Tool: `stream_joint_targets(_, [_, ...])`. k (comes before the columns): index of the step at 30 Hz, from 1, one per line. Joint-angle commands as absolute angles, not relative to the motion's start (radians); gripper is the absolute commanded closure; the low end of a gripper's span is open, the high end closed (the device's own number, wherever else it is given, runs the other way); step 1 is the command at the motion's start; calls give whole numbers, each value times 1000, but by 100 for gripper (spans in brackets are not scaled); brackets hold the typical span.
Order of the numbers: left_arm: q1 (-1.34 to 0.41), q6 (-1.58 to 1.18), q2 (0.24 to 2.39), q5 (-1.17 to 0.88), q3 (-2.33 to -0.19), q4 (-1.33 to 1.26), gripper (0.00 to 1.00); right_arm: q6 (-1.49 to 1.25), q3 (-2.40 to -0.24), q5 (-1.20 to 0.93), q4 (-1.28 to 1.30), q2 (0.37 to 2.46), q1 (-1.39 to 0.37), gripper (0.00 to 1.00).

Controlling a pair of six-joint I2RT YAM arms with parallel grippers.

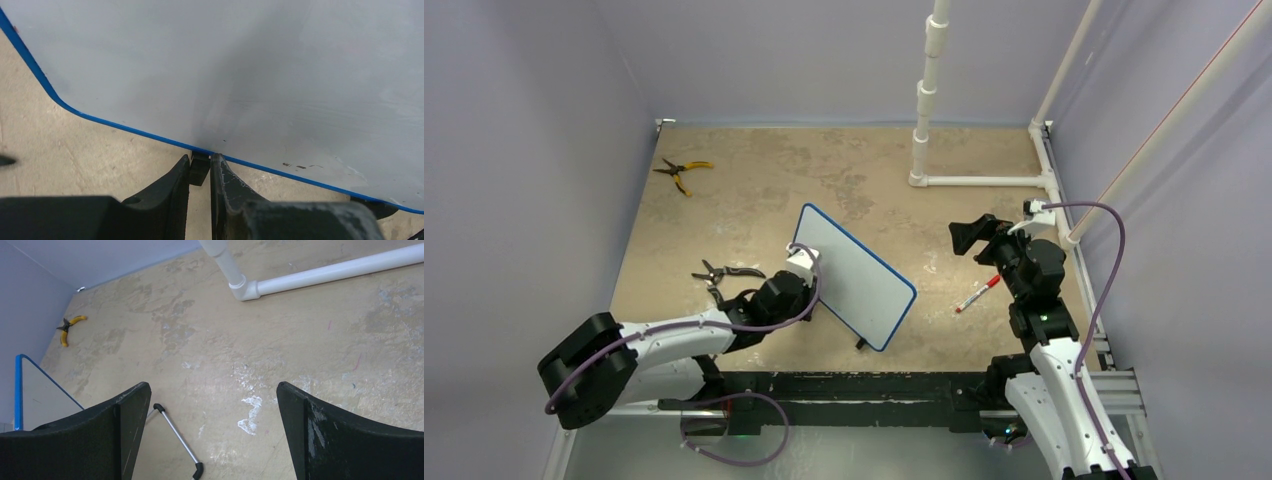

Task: Write a sentence on the whiteboard
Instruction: Adjust the whiteboard stand at the center of the board.

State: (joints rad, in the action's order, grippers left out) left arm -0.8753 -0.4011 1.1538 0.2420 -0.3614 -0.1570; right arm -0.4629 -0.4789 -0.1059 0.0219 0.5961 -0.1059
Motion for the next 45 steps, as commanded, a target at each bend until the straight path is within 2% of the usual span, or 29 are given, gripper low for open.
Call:
stream_joint_targets(1, [-923, -577, 1118, 492, -329, -157, 100, -451, -525, -126, -3, 593, -108, 1])
stream_joint_targets(8, [-985, -771, 1152, 713, -361, -100, 100, -455, -525, -123, -2, 591, -108, 2])
stream_joint_targets(16, [-986, -918, 1222, 842, -383, -168, 100, -454, -523, -146, -2, 600, -108, 1])
stream_joint_targets(26, [-986, -1001, 1385, 844, -463, -289, 100, -436, -525, -159, -12, 605, -109, 1])
stream_joint_targets(35, [-988, -1035, 1436, 777, -540, -252, 99, -439, -523, -187, -22, 623, -108, 1])
stream_joint_targets(42, [-998, -985, 1345, 696, -523, -219, 69, -434, -526, -194, -18, 619, -109, 1])
stream_joint_targets(45, [-1001, -946, 1283, 651, -516, -178, 60, -433, -525, -199, -18, 620, -108, 1])
